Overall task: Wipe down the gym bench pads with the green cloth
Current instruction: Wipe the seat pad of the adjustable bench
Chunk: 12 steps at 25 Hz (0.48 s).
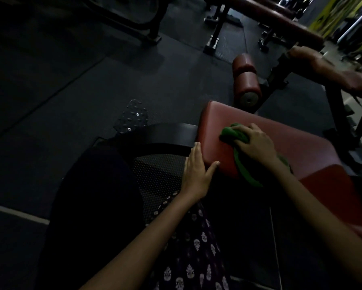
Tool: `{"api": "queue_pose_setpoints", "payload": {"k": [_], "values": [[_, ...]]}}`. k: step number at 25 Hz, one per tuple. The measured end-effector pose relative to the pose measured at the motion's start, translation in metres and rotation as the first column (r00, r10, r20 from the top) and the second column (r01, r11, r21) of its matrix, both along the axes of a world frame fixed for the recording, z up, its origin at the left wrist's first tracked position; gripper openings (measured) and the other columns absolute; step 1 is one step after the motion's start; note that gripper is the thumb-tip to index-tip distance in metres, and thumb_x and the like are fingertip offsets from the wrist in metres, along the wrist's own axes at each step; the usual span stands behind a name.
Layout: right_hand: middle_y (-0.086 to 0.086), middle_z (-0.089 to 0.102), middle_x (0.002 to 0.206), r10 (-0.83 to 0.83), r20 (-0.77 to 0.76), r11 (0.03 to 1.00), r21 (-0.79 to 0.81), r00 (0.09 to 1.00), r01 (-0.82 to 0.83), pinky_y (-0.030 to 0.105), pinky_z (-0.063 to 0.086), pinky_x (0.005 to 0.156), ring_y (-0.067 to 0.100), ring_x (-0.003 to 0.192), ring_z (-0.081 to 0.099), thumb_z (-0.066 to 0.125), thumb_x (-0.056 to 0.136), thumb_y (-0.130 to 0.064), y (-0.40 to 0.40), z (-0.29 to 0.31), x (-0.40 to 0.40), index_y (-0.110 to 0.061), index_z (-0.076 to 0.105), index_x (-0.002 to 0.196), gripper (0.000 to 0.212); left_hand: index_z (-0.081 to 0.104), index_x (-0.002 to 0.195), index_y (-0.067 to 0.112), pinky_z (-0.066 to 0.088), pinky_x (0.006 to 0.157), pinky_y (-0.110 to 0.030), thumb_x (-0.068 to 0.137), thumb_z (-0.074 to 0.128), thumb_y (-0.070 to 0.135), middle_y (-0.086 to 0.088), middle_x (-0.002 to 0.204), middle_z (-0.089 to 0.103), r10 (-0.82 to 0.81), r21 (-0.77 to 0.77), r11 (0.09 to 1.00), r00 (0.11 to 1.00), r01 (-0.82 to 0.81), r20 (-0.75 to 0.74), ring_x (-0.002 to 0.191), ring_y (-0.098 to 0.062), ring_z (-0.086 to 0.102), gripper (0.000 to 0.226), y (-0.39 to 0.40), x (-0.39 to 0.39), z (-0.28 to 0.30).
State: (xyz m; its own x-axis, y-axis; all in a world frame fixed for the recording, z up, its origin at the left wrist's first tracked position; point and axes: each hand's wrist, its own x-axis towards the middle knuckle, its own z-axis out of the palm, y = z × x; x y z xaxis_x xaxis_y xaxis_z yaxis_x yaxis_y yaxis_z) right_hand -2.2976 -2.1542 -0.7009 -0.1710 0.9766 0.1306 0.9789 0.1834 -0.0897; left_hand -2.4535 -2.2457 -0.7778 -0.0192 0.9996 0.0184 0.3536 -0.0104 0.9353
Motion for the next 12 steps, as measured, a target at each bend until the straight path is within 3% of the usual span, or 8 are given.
{"api": "queue_pose_setpoints", "payload": {"k": [5, 9, 12], "values": [[0.009, 0.053, 0.108, 0.255, 0.027, 0.964, -0.085, 0.967, -0.252, 0.035, 0.044, 0.080, 0.025, 0.099, 0.055, 0.056, 0.078, -0.066, 0.033, 0.010, -0.039, -0.029, 0.061, 0.122, 0.058, 0.006, 0.150, 0.009, 0.002, 0.118, -0.029, 0.094, 0.052, 0.035, -0.005, 0.158, 0.008, 0.053, 0.004, 0.999, 0.998, -0.054, 0.024, 0.145, -0.016, 0.007, 0.077, 0.008, 0.002, 0.004], [0.011, 0.051, 0.111, 0.508, 0.199, 0.859, -0.185, 0.838, -0.477, 0.035, 0.045, 0.075, 0.027, 0.095, 0.056, 0.062, 0.082, -0.051, 0.050, 0.020, -0.058, -0.028, 0.063, 0.121, 0.046, 0.014, 0.150, 0.007, -0.002, 0.116, -0.028, 0.088, 0.041, 0.059, -0.007, 0.157, 0.017, 0.130, 0.053, 0.990, 0.991, -0.131, 0.014, 0.145, -0.017, 0.013, 0.085, 0.010, 0.009, 0.003], [0.011, 0.047, 0.117, 0.451, 0.398, 0.892, -0.200, 0.799, -0.405, 0.039, 0.045, 0.076, 0.032, 0.096, 0.057, 0.058, 0.082, -0.054, 0.090, 0.028, -0.084, -0.028, 0.060, 0.123, 0.049, 0.017, 0.149, 0.006, -0.001, 0.115, -0.030, 0.081, 0.026, 0.067, -0.007, 0.156, 0.020, 0.151, 0.118, 0.983, 0.986, -0.142, -0.066, 0.144, -0.018, 0.017, 0.091, 0.014, 0.010, -0.008]]}}
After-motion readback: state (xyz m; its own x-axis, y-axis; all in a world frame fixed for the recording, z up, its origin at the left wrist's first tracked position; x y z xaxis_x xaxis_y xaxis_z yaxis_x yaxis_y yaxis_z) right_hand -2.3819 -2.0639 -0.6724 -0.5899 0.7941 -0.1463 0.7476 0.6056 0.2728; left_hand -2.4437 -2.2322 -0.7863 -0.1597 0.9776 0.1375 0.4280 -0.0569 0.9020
